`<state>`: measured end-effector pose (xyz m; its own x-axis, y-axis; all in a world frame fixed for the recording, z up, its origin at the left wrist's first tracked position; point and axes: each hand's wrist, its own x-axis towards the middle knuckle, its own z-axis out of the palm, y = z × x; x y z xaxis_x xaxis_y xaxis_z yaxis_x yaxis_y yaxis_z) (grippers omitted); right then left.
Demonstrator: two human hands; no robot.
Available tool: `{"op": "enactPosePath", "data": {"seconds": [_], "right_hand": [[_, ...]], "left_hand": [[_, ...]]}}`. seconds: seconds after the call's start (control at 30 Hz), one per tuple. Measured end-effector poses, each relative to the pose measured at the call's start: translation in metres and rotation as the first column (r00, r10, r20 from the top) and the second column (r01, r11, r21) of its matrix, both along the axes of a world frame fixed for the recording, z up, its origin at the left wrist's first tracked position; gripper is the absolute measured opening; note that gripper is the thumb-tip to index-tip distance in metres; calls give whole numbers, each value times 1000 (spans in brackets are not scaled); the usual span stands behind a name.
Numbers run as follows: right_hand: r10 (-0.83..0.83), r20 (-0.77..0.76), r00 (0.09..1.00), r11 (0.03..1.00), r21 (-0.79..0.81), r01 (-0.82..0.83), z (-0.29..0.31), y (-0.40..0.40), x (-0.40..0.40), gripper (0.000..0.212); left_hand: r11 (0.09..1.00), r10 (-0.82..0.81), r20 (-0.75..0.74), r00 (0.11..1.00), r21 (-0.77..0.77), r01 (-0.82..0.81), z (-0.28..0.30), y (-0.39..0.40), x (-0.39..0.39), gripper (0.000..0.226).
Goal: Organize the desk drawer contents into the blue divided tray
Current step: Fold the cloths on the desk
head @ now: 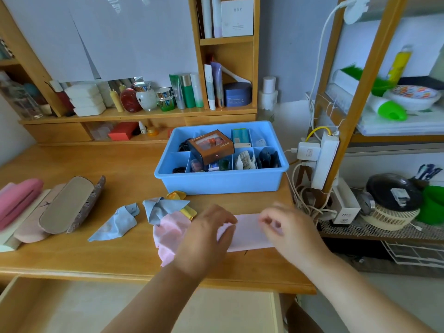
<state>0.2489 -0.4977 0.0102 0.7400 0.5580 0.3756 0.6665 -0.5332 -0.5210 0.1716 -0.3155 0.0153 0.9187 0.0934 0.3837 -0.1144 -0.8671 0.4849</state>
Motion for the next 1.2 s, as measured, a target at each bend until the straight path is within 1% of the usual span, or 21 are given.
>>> {"op": "enactPosePath", "data": {"seconds": [0.03,0.1,0.17,0.2,0.27,0.33,0.4,0.53,0.57,0.67,0.77,0.8,0.83,0.9,0.97,1.03,1.07,1.1,1.13,1.17,1.2], "right_hand": [[95,-13,995,995,1,-95,-3,-1,-11,9],[213,-79,974,975,-54,-218,-13,-2,-29,23],[233,-90,968,950,-193,-246,-27,-9,-38,42],[227,-71,971,936,-261,-238,-33,-14,-40,49],[194,-47,980,923,-329,-198,-38,-25,-39,56],[159,-28,987,924,-348,-159,-38,-36,-36,58],[147,-5,989,922,-362,-139,-37,-43,-33,53],[98,-37,994,969,-222,-104,-26,-40,-25,34],[85,-51,995,975,-201,-93,-23,-37,-22,29],[72,-37,997,973,-218,-78,-15,-27,-16,17],[85,65,994,951,-304,-62,-14,-23,-16,14],[103,115,988,941,-334,-60,-14,-22,-17,13],[119,161,980,935,-350,-56,-14,-23,-18,12],[108,198,974,950,-309,-42,-13,-26,-19,12],[40,118,992,984,-177,-19,-6,-28,-18,13],[5,-58,998,1000,-13,-6,3,-28,-16,15],[7,-167,986,998,65,4,7,-28,-15,17],[10,-275,961,991,131,27,12,-28,-14,17],[11,-376,927,981,185,63,16,-28,-13,17],[9,-470,883,966,231,113,19,-29,-11,18],[7,-553,833,950,265,167,22,-30,-8,20]], "left_hand": [[996,-90,-31,996,4,90,-4,-8,-6,22],[972,-213,-191,958,53,227,-14,-23,-17,48],[948,-183,-373,910,178,263,-27,-28,-27,67],[928,-155,-415,896,249,277,-31,-26,-31,73],[886,-115,-436,892,361,291,-35,-17,-39,79],[875,-99,-423,901,395,282,-36,-5,-46,78],[887,-99,-399,912,380,263,-35,6,-50,72],[959,-107,-254,961,230,167,-22,18,-44,41],[962,-105,-215,971,225,154,-19,19,-41,34],[947,-115,-171,979,278,160,-11,16,-36,17],[882,-125,-184,975,429,195,-13,15,-32,17],[890,-110,-169,980,423,173,-13,16,-32,18],[916,-87,-145,986,376,137,-12,16,-31,18],[978,-14,-99,995,204,34,-9,14,-29,15],[999,43,-77,996,35,-41,-3,12,-26,8],[984,91,-101,991,-144,-105,4,9,-24,17],[953,119,-138,983,-261,-152,8,9,-23,21],[890,138,-191,972,-407,-206,12,10,-22,22],[797,138,-250,958,-546,-257,16,11,-21,20],[702,124,-308,943,-645,-302,20,14,-21,15],[645,104,-358,928,-686,-337,24,18,-20,9]]}}
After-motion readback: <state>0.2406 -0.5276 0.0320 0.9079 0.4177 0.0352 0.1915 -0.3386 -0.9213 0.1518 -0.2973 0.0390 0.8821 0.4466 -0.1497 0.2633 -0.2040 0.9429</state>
